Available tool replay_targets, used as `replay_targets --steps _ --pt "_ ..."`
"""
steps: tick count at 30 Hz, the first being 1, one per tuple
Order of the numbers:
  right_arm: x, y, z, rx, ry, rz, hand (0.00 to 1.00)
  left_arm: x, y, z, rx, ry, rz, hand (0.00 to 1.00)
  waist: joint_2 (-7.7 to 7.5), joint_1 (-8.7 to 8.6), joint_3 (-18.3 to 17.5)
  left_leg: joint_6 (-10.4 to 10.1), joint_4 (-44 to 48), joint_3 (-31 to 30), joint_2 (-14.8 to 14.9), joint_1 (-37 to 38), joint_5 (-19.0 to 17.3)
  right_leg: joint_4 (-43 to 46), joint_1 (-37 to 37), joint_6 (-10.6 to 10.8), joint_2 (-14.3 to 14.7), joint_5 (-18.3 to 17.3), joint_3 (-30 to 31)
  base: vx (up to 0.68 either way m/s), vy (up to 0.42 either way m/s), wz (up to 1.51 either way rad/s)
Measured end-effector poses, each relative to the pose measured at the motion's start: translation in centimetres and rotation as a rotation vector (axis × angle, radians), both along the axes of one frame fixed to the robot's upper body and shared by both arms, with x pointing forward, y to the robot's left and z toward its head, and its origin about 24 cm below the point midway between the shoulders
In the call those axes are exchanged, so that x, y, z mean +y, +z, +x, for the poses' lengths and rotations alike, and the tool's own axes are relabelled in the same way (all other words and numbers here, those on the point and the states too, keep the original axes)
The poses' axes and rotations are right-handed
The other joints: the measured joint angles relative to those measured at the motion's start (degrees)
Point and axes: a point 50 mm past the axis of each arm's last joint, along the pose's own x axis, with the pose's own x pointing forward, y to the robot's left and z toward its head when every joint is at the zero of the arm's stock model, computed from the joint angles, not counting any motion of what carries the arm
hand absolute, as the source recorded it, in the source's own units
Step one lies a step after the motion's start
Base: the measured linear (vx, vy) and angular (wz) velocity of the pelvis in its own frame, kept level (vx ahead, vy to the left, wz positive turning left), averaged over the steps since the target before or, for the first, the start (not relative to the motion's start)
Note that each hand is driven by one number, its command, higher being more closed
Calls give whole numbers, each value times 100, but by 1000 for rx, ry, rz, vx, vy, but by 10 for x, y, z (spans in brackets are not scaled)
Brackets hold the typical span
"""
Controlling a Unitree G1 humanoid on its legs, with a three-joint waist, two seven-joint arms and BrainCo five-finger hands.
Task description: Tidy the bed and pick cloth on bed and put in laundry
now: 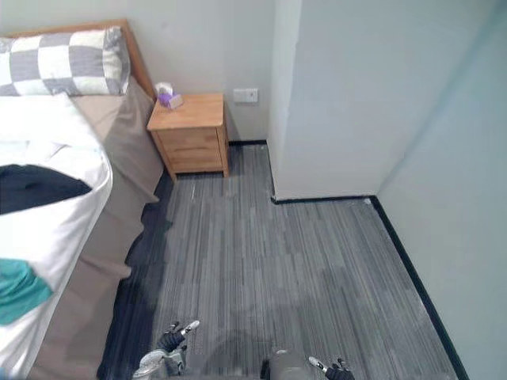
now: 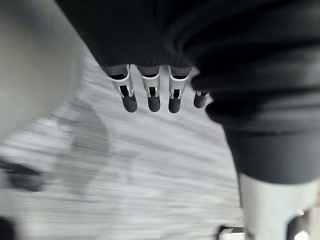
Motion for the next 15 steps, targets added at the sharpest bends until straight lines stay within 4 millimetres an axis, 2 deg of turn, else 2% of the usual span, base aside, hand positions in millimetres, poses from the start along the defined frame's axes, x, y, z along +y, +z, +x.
replay_targets --steps 2,3,4,5,6,7,8,9,10,11,12,13,14,15 --pt "2 0 5 -11 5 3 0 3 6 9 -62 -7 12 0 -78 141 47 139 -849 473 -309 -512 -242 -509 501 46 -113 22 25 552 48 -7" --pt "5 1 10 -21 27 9 0 6 9 12 -88 -9 22 0 -196 212 75 202 -1767 1036 -537 -721 -228 -808 789 127 -276 29 44 585 87 -30" --pt "10 1 16 -42 30 21 0 7 11 15 -108 -7 26 0 -270 298 95 363 -2869 1565 -735 -794 26 -948 1019 171 -406 43 103 762 135 -35" --pt "10 2 19 -52 33 22 0 8 11 15 -111 -5 31 0 -270 306 93 437 -3420 1728 -830 -822 259 -988 1094 184 -427 47 141 673 154 -59" --pt "17 1 23 -61 45 38 0 12 13 16 -121 2 40 0 -420 426 92 942 -3724 1791 -1038 -762 849 -1004 1244 380 -553 52 344 686 170 -44" --pt "25 0 26 -67 60 56 0 19 14 17 -122 -2 59 0 -630 431 44 894 -3848 1955 -1198 -659 801 -1034 1286 502 -730 130 421 563 139 -27" --pt "37 1 35 -93 102 75 0 20 14 21 -127 2 60 0 -655 361 -42 1062 -3735 1966 -1175 -641 683 -1075 1276 548 -770 568 638 728 207 -21" --pt "52 2 42 -112 109 114 0 23 16 21 -137 24 62 0 -672 469 -18 1182 -2963 2088 -767 -796 518 -1154 1335 553 -627 1147 1013 720 205 -37" --pt "56 3 46 -128 107 128 0 27 18 23 -150 32 72 0 -629 633 24 1368 -2315 2209 -441 -925 472 -1152 1407 565 -541 1452 1162 772 279 -57" --pt "55 2 45 -129 99 128 0 31 18 22 -140 18 90 0 -695 659 -72 1191 -2625 2261 -614 -842 288 -762 1410 723 -602 1651 1144 552 272 -37" --pt "50 2 41 -124 69 120 0 30 11 9 -87 -5 94 0 -724 680 -211 922 -3267 2172 -961 -383 -273 189 1119 886 -753 1736 1127 538 275 8" --pt "52 0 38 -112 57 126 0 37 11 8 -77 -22 114 0 -914 567 -267 944 -3349 2094 -1229 -285 -287 823 903 1012 -920 1779 1162 570 221 56" --pt "47 -1 35 -99 35 118 0 38 8 7 -40 -60 122 0 -983 436 -252 987 -3514 2004 -1518 -12 -444 2208 377 1341 -1108 1834 1157 573 123 90" --pt "42 -3 30 -77 30 106 0 37 3 2 0 -64 113 0 -880 374 -183 1003 -3619 1889 -1636 333 -586 3292 -104 1412 -1178 1742 1080 561 104 73"
